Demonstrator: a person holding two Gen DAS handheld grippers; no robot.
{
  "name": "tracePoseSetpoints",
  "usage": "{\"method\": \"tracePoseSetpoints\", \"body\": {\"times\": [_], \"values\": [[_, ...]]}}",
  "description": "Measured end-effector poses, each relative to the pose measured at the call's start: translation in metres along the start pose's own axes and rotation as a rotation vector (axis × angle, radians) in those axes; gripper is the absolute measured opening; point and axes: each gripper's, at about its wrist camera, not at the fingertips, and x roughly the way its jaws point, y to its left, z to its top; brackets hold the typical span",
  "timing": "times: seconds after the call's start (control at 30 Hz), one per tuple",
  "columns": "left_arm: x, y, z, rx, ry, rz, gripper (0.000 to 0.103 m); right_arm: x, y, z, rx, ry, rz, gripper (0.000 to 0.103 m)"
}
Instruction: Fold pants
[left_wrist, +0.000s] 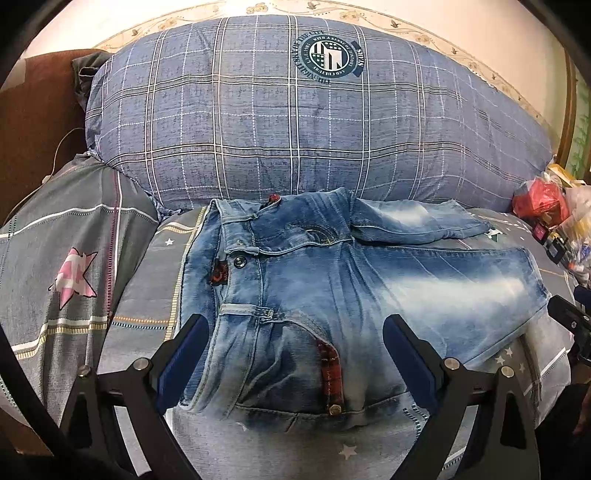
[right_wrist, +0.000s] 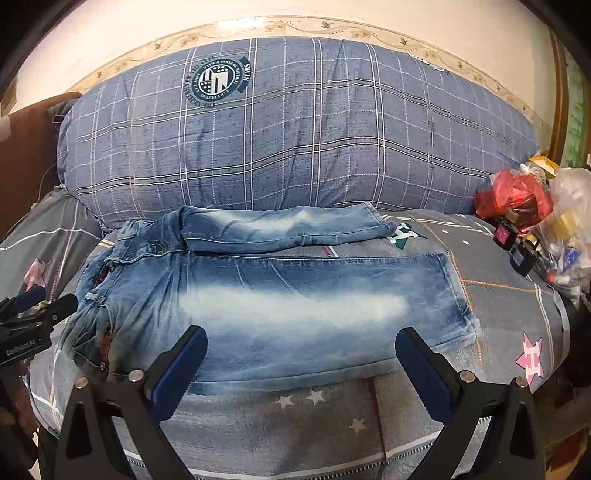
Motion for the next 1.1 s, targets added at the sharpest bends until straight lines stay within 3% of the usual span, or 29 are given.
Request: {"method": "tracePoseSetpoints", "body": {"times": [1.1], "values": [[0.022, 0.009, 0.015, 0.002, 0.017, 0.033, 0.095, 0.019, 0.015, 0.015, -0.027, 0.005, 0.027, 0.103]]}}
